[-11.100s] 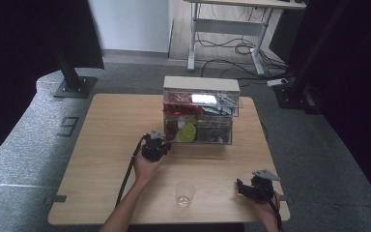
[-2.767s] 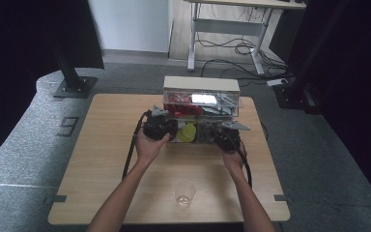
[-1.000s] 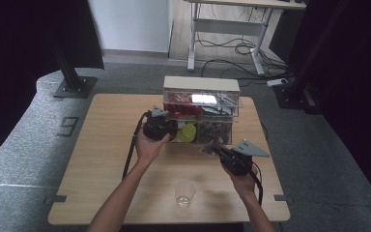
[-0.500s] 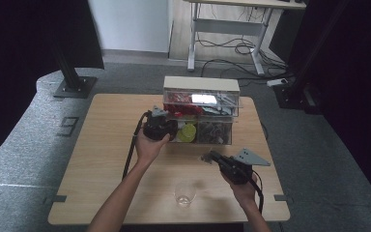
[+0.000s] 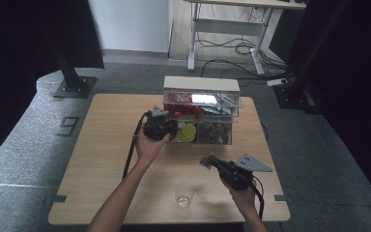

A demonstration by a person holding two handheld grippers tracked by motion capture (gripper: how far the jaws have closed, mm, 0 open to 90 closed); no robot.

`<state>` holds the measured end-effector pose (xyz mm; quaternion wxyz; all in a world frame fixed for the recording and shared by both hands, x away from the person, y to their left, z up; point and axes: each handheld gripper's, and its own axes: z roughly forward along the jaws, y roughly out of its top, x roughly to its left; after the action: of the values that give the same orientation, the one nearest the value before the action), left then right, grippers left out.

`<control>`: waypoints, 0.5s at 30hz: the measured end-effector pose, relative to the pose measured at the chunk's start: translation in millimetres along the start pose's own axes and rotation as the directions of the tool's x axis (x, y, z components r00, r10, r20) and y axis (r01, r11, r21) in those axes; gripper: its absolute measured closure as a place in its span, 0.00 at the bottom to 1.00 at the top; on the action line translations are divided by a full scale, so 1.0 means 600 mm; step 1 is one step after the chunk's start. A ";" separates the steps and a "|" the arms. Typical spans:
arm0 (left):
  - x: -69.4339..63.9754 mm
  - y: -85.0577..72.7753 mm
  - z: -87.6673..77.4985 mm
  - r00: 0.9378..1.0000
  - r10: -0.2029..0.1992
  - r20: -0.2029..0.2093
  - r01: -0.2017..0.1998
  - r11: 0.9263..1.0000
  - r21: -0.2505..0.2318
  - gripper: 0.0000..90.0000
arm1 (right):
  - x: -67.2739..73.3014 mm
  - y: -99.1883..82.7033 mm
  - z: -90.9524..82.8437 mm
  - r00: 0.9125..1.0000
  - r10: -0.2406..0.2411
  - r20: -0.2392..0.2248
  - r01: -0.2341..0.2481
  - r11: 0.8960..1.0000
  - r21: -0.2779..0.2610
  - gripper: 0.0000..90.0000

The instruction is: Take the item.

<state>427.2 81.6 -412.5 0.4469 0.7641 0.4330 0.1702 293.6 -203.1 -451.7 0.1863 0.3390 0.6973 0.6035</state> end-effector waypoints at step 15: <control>-0.004 -0.001 0.000 1.000 -0.001 0.002 0.001 1.000 -0.004 0.95 | 0.016 0.002 -0.014 1.000 -0.019 -0.016 0.018 1.000 -0.018 0.99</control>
<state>425.6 79.8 -412.6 0.4489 0.7631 0.4327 0.1702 281.3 -202.4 -447.3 0.1891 0.3258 0.6965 0.6107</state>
